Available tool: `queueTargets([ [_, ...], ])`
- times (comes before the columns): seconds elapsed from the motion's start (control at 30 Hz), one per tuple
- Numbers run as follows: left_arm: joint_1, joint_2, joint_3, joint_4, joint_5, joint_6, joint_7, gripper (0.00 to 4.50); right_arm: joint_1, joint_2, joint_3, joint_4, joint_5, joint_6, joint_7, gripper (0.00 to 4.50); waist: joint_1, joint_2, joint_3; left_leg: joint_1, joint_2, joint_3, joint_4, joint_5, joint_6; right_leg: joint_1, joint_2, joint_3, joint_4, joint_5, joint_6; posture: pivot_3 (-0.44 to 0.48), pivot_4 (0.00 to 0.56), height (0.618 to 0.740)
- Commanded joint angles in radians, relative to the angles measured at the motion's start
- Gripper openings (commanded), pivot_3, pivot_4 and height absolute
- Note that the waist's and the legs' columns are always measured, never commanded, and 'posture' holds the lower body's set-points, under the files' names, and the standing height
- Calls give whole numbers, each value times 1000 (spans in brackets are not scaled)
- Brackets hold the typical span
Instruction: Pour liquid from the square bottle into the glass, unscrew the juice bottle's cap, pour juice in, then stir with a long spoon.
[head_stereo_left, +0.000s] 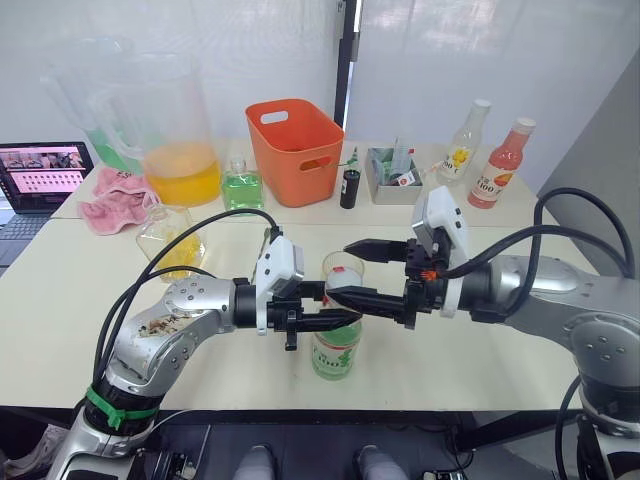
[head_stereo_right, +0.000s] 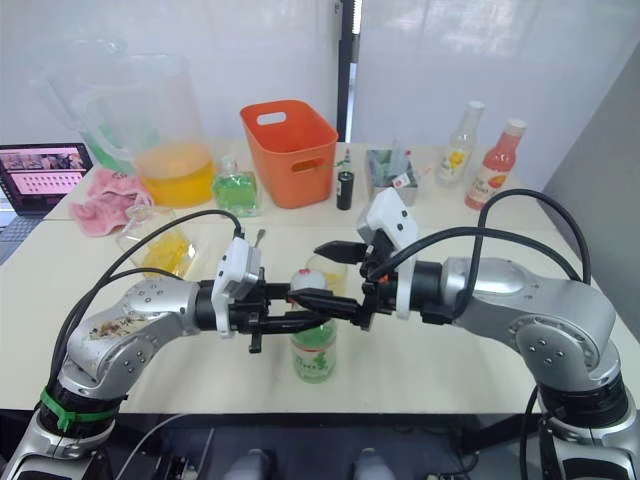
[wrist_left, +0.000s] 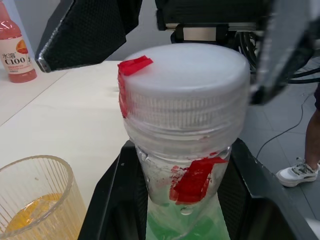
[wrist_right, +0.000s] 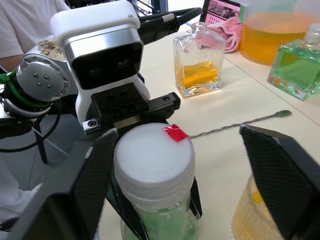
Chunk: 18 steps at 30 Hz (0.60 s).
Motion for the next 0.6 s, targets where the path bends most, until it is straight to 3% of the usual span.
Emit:
queueTargets([
  [0.03,7,-3,-23,5,18,-5,-6,1408,-14,-1,-12,-25,16,3,-5,2629,0,0,0,0,0,0,0,0,0,0,0,0,0,0,0,0,150,740],
  [0.13,14,-2,-21,5,26,-11,-7,1408,-16,-10,-2,-19,12,9,18,1684,0,0,0,0,0,0,0,0,0,0,0,0,0,0,0,0,150,740],
  [0.4,44,19,-9,-10,38,-32,-10,1408,-59,-37,82,56,-121,-56,256,1678,-2,0,0,1,0,0,0,0,0,0,0,0,0,0,0,0,150,740],
  [0.6,41,33,-5,-21,34,-24,-14,1408,-156,-27,228,242,-340,-323,752,1678,-5,0,0,1,0,0,0,0,0,0,0,0,0,0,0,0,150,740],
])
